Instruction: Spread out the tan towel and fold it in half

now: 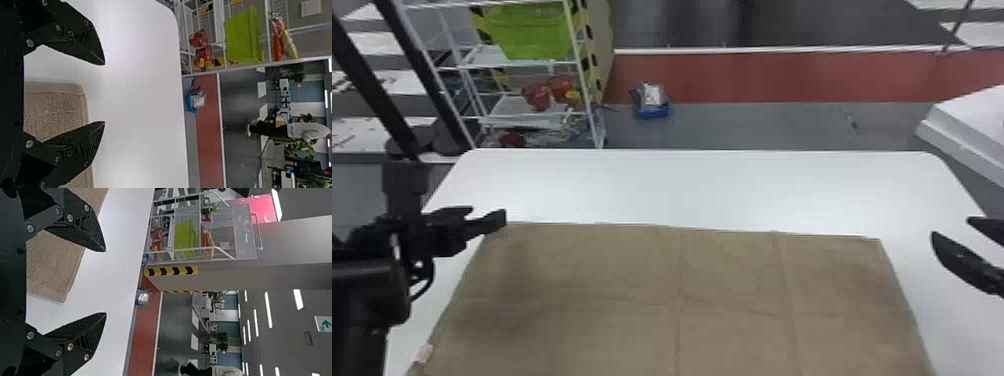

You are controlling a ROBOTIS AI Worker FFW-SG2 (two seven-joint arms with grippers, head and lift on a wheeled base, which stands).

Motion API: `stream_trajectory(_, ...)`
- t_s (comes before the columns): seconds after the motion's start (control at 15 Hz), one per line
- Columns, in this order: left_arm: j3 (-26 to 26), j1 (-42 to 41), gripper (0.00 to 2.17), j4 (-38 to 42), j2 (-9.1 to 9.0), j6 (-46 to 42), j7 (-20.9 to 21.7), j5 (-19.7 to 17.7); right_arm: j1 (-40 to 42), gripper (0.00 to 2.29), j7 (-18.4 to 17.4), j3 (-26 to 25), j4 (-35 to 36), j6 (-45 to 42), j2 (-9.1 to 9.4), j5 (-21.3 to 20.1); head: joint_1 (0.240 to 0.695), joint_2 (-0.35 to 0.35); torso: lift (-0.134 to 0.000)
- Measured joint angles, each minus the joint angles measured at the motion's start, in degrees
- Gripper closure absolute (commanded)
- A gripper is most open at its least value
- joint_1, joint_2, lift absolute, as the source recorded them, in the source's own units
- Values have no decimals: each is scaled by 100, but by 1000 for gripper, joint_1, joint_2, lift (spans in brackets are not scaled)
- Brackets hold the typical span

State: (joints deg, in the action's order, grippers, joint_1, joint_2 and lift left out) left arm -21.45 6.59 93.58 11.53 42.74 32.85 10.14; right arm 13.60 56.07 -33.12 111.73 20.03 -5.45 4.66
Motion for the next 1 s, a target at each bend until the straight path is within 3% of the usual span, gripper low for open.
stream_trajectory(0.2, -262, 280, 518, -257, 139, 551, 639, -195, -15, 363, -50, 91, -27, -120, 8, -51, 695, 88, -123)
stream_trajectory(0.47, -330, 480, 518, -569, 252, 602, 1213, -275, -1, 363, -54, 83, -154, -296, 9, -63, 695, 77, -123)
stream_trajectory(1.0, -133, 501, 522, -821, 245, 592, 1191, -26, 28, 363, -9, -51, -196, -470, -4, 38, 695, 60, -123)
